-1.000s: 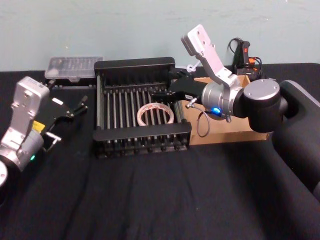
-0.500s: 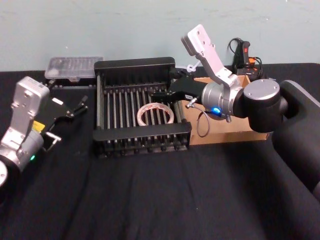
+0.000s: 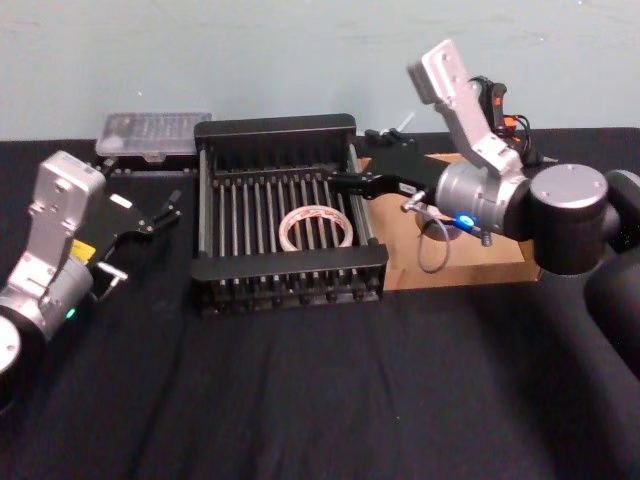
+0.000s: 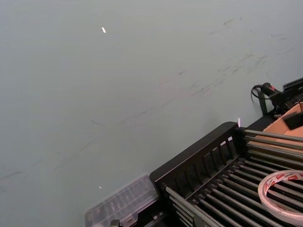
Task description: Pick up the white tape and place it into the black box , Pick up the silver tape and place it into the brown box.
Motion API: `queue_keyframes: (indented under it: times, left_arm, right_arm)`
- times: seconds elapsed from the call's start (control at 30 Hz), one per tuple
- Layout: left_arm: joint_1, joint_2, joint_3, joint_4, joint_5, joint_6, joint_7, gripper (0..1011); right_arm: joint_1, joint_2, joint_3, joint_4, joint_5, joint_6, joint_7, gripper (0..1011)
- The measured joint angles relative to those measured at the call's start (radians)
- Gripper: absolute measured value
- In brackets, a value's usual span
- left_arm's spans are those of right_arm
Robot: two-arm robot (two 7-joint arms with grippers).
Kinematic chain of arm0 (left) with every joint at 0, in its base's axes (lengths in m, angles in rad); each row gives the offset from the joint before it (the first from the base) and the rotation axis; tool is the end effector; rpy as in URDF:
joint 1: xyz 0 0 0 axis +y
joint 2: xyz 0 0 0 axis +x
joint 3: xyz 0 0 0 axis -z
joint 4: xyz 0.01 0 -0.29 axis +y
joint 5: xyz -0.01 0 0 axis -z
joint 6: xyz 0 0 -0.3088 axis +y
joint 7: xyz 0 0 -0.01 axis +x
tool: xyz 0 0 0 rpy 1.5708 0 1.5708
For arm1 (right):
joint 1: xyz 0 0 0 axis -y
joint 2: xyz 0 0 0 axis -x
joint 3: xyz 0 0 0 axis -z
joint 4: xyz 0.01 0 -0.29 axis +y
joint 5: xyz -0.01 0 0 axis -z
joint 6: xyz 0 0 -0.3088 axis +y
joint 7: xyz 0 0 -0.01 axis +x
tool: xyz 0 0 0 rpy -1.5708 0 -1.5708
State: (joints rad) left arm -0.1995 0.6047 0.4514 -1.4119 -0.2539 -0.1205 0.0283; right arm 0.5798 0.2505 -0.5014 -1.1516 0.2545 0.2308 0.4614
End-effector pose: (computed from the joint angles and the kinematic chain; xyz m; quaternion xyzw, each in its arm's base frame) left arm 0.3581 0.0827 -0.3023 0.1415 -0.1324 0.5799 0.7913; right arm 0.4649 0.0315 -0.2367 -0.1467 0.0119 -0.3874 0.9101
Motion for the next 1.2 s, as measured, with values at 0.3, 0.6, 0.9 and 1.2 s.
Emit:
queue_keyframes:
  times: [0.3, 0.6, 0.9, 1.2]
  left_arm:
    - [0.000, 0.000, 0.000, 0.000, 0.000, 0.000, 0.000, 1001]
    - [0.000, 0.000, 0.000, 0.000, 0.000, 0.000, 0.000, 1001]
    - [0.000, 0.000, 0.000, 0.000, 0.000, 0.000, 0.000, 1001]
    - [0.000, 0.000, 0.000, 0.000, 0.000, 0.000, 0.000, 1001]
  right_arm:
    - [-0.103, 0.066, 0.070, -0.138, 0.031, -0.003, -0.047, 1002]
    - [-0.211, 0.098, 0.155, -0.224, 0.032, -0.033, -0.153, 1002]
    - [-0.294, 0.108, 0.213, -0.250, -0.016, -0.081, -0.242, 1002]
    - [-0.337, 0.099, 0.227, -0.232, -0.113, -0.157, -0.330, 1002]
